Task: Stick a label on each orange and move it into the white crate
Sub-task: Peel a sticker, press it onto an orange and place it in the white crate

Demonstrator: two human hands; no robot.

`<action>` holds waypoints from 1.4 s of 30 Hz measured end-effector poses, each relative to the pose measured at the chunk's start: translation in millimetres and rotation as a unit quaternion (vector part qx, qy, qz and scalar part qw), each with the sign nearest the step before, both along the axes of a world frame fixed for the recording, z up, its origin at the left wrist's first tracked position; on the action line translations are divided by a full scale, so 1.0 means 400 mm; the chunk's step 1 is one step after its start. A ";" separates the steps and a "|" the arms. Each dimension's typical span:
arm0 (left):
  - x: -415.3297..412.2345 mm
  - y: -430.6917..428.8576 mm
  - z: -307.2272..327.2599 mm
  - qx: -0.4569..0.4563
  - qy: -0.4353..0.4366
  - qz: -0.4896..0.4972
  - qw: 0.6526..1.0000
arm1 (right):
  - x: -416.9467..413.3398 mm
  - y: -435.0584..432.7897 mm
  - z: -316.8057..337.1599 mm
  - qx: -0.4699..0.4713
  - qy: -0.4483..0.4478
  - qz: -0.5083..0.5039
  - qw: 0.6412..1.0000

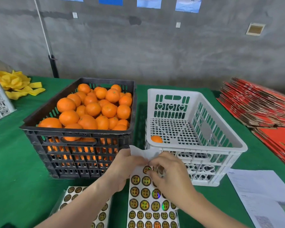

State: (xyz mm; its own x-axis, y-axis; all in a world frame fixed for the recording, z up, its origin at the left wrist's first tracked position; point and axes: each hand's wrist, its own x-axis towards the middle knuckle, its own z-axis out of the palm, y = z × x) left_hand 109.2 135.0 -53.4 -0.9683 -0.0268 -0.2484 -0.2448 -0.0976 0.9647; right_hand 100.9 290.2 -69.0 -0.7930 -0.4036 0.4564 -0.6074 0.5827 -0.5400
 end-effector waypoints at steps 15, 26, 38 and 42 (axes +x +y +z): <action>-0.003 -0.052 -0.041 -0.033 -0.026 -0.127 0.991 | -0.043 0.022 0.025 -0.102 -0.183 0.087 0.974; -0.025 -0.167 0.052 -0.346 0.217 0.077 0.909 | -0.085 -0.007 -0.121 0.138 -0.234 0.124 0.954; -0.307 -0.427 0.100 -0.714 -0.067 -0.099 0.690 | -0.138 -0.044 0.005 -0.139 -0.103 0.082 0.982; -0.337 -0.432 0.109 -0.772 -0.079 -0.158 0.611 | -0.147 -0.048 0.039 -0.206 -0.174 0.081 0.960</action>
